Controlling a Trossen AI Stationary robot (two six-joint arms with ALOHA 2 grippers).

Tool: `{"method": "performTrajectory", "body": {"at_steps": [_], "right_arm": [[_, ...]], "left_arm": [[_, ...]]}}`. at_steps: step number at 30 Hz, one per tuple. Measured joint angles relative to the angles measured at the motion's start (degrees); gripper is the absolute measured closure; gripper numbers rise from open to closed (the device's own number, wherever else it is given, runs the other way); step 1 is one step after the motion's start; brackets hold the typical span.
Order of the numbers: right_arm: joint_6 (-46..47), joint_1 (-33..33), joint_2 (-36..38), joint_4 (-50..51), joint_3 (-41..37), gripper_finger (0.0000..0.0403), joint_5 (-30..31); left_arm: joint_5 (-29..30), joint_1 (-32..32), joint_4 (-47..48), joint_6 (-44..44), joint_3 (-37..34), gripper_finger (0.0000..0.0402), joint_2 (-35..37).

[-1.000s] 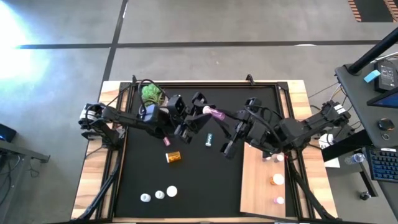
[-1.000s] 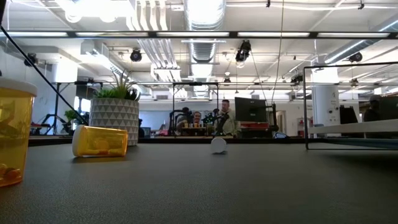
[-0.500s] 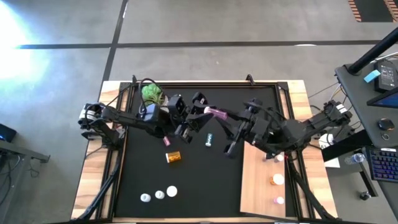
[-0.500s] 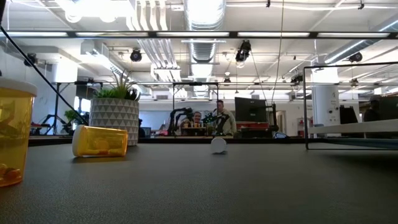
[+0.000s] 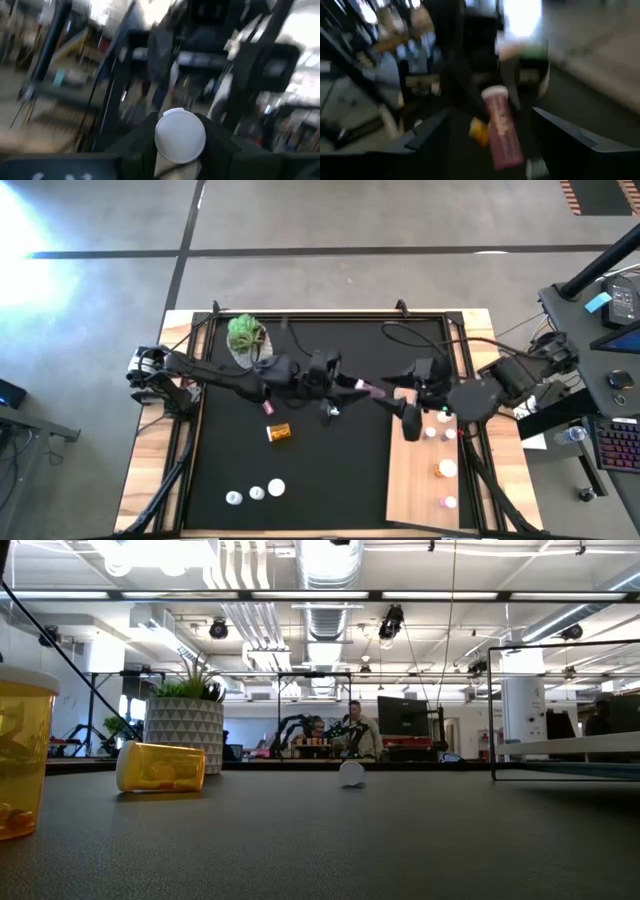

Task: Pick and place medicine bottles onto shelf by color
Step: Put the left pink pill bottle on the shelf aligned with the other pink pill bottle

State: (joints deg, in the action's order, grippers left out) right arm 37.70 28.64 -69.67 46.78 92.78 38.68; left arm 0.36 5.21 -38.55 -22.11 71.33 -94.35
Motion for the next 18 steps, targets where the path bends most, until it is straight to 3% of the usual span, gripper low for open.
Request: {"method": "performTrajectory", "body": {"at_steps": [4, 7, 18], "right_arm": [[13.49, -0.02, -2.4, 12.7, 1.18, 0.0134, -5.1], [18.42, -0.02, -4.25, 16.13, 0.29, 0.0137, -9.51], [17.11, -0.07, -12.02, 17.71, -1.18, 0.0145, -12.8]], "left_arm": [[-0.04, 0.0, 13.58, -0.02, 0.0, 0.0304, 0.0], [-0.07, 0.05, 21.33, -0.04, 0.0, 0.0304, 0.0], [-5.79, 3.35, 25.15, 0.11, 0.07, 0.0304, 0.02]]}}
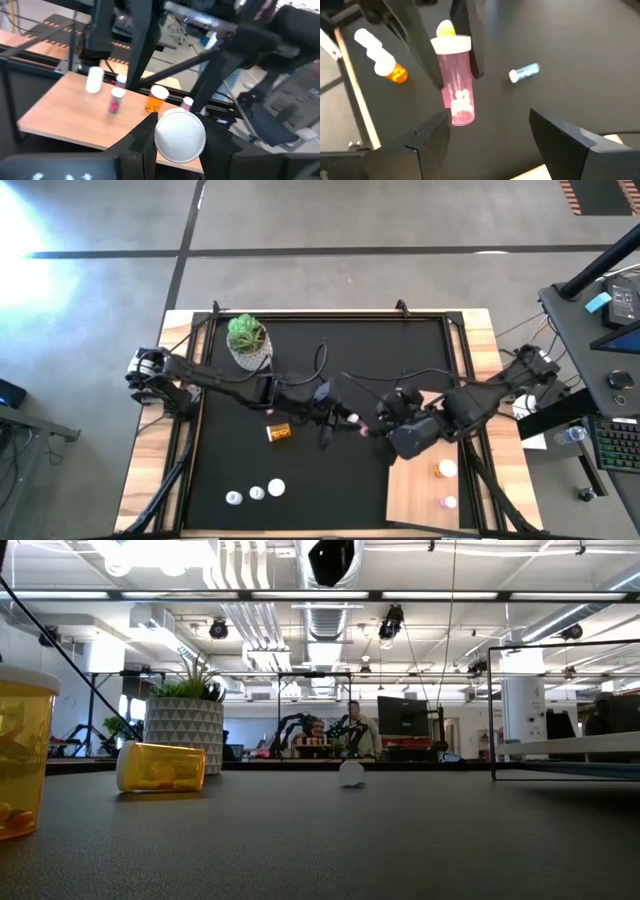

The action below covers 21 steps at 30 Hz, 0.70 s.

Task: Pick and place medicine bottles onto shelf by color
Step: Put the left pink pill bottle on the shelf aligned with the other pink pill bottle

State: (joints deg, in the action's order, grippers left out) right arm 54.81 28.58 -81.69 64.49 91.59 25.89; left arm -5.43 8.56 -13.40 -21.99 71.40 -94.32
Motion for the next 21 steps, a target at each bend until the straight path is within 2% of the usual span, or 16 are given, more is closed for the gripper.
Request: {"method": "performTrajectory", "body": {"at_steps": [7, 14, 21], "right_arm": [[-2.84, 0.0, -1.91, -5.64, 0.02, 0.0145, -1.29], [-4.44, -0.48, -3.59, -6.48, 0.02, 0.0149, -1.44], [-4.51, -0.48, -3.62, -6.92, 0.02, 0.0206, -0.64]], "left_arm": [[1.99, 0.83, -0.86, 1.29, 0.43, 0.0304, 0.05], [2.3, 1.29, -1.65, 1.37, 1.06, 0.0304, 0.09], [2.29, 1.96, -1.58, 1.39, 1.02, 0.0304, 0.09]]}}
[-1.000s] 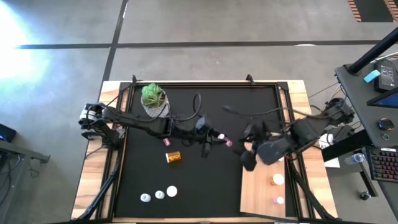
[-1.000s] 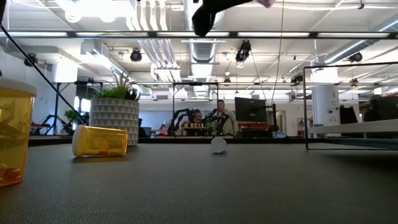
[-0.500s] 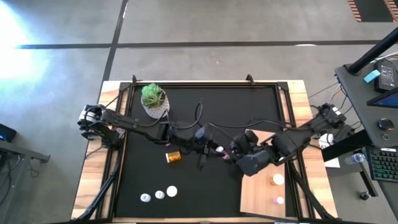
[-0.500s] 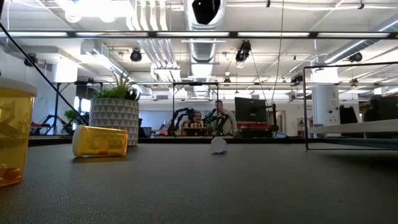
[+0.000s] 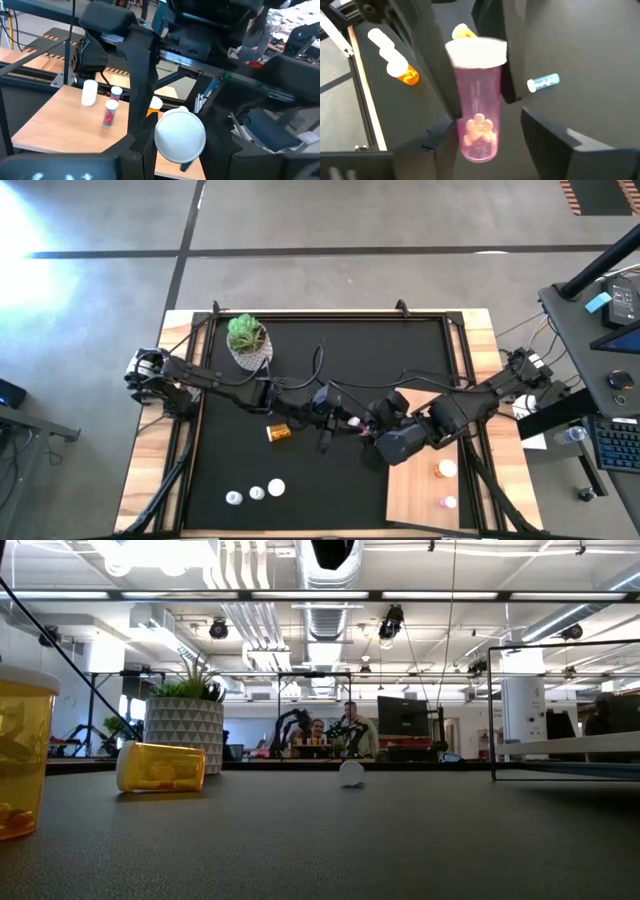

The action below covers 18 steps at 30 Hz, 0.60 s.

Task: Pick and place medicine bottles onto shelf by color
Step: Put the left pink pill bottle on the shelf aligned with the other pink pill bottle

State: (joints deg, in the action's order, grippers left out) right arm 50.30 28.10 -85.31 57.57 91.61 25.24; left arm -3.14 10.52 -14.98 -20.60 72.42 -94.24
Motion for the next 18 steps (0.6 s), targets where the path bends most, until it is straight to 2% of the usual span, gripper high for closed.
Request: {"method": "performTrajectory", "body": {"at_steps": [10, 18], "right_arm": [[-1.17, 0.02, 0.03, -0.28, 0.0, 0.0322, 0.23], [-1.21, 0.02, 0.85, -0.17, 0.0, 0.0316, 0.25]], "left_arm": [[0.2, -0.04, -0.53, 0.0, 0.0, 0.0304, 0.0], [0.2, -0.04, -1.65, 0.0, 0.11, 0.0291, -0.02]]}}
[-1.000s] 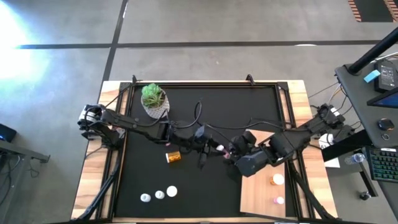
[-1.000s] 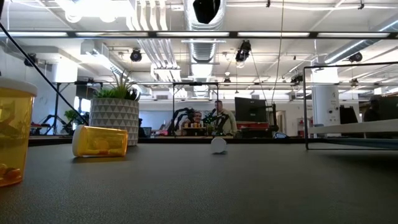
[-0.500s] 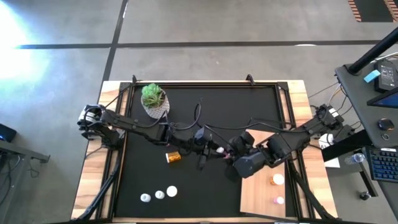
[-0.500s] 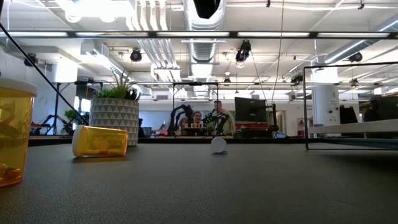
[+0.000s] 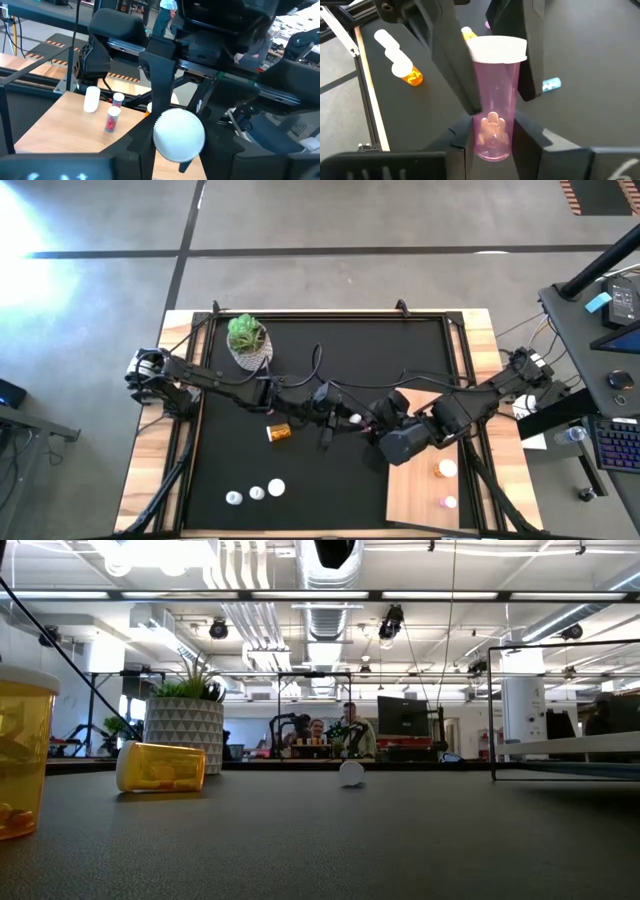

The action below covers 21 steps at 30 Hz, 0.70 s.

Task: Pick and place medicine bottles onto shelf by color
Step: Put the left pink pill bottle on the shelf aligned with the other pink pill bottle

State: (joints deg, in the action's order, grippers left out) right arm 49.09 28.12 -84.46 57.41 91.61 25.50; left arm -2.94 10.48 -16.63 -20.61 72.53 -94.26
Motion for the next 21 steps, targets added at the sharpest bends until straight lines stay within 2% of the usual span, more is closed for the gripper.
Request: {"method": "performTrajectory", "body": {"at_steps": [7, 12, 14, 21], "right_arm": [[0.43, 0.0, 3.57, 2.09, 0.0, 0.0321, 2.79], [2.08, 0.5, 5.62, 4.32, 0.0, 0.0316, 7.49], [2.72, 1.19, 6.04, 5.06, 0.0, 0.0315, 10.37], [3.58, 3.19, 5.84, 5.22, 0.0, 0.0314, 19.02]], "left_arm": [[0.28, -1.16, -3.6, 0.03, 0.04, 0.0224, 0.0], [4.83, -2.47, -4.21, 0.04, 0.04, 0.018, 0.11], [6.8, -2.88, -5.16, -0.01, -0.05, 0.0171, 0.11], [7.41, -3.1, -13.1, -0.02, -0.52, 0.0166, 0.13]]}}
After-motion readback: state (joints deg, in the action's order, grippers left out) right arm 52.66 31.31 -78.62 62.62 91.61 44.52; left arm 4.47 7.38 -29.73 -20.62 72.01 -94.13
